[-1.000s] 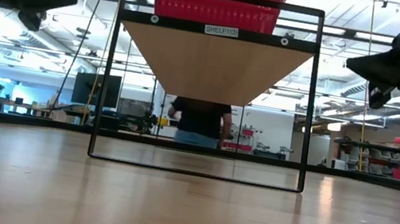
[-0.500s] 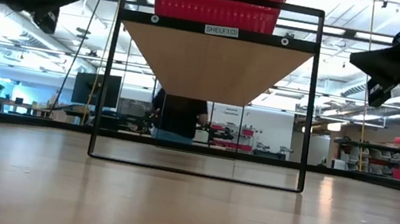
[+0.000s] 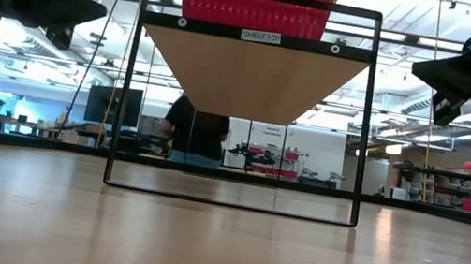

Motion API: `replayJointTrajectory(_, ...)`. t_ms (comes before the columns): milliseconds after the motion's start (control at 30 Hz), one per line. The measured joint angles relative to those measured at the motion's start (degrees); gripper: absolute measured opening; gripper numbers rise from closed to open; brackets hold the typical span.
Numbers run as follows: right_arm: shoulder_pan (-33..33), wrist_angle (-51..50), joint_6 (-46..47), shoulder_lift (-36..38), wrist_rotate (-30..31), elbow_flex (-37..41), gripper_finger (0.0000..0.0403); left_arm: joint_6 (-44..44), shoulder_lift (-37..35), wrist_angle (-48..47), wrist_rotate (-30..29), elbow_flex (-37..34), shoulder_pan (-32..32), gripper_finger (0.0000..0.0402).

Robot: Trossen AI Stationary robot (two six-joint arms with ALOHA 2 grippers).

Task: Stack baskets on shelf by color
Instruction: Return to Home Position

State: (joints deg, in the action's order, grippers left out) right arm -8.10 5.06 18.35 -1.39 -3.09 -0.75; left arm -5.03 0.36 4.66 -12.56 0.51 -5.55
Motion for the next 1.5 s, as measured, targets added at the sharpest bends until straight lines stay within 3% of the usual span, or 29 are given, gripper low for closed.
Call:
replayJointTrajectory(200,0.0,0.0,-0.04,0.0,0.0,0.0,0.0007,-2.26,0.0,-0.55,-0.19,-0.03,2.29,0.0005)
replayJointTrajectory(433,0.0,0.0,-0.04,0.0,0.0,0.0,0.0007,-2.93,0.0,-0.85,-5.47,-0.04,3.61,0.0022)
replayJointTrajectory(1500,0.0,0.01,-0.04,0.0,-0.02,0.0,0.0007,-3.33,0.0,-0.67,-5.84,-0.11,3.84,0.0022)
